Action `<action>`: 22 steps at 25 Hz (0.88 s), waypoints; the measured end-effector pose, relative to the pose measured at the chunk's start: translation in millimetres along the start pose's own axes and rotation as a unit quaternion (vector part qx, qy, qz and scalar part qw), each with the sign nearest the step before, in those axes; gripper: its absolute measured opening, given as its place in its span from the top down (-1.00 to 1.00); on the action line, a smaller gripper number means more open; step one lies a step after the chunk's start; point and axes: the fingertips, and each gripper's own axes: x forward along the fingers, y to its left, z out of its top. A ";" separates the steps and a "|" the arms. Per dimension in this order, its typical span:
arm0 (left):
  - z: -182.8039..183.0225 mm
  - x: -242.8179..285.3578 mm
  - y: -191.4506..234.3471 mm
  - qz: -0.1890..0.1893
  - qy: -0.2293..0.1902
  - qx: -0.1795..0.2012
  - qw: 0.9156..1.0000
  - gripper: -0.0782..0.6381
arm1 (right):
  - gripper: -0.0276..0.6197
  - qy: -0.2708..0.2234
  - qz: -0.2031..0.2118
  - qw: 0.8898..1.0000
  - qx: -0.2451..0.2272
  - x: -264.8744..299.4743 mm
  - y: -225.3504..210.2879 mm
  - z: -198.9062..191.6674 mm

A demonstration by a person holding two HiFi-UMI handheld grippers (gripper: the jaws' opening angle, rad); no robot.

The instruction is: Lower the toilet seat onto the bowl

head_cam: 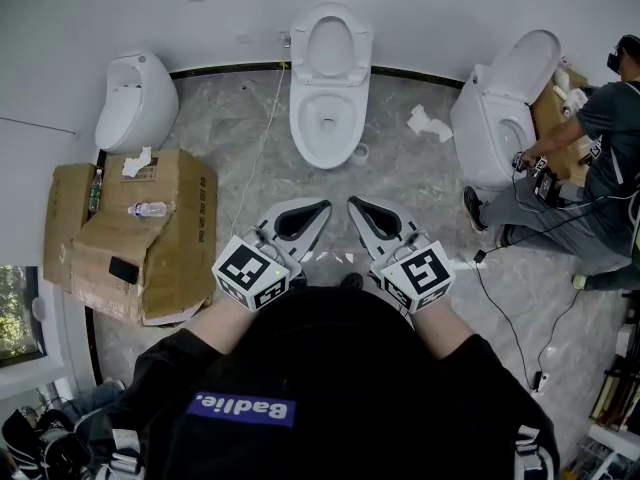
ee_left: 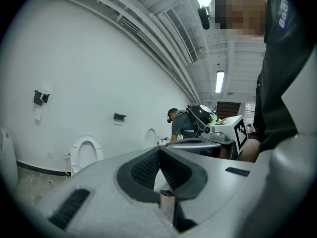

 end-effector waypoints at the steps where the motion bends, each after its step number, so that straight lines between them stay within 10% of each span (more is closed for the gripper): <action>1: 0.9 1.3 -0.6 0.002 0.000 0.001 1.000 0.73 | 0.83 -0.001 0.001 1.000 0.003 -1.0 -1.5 0.0; 22: 3.0 37.4 21.8 0.047 -0.009 0.017 0.999 0.73 | 0.83 0.009 0.034 0.999 0.017 4.1 -48.3 -11.1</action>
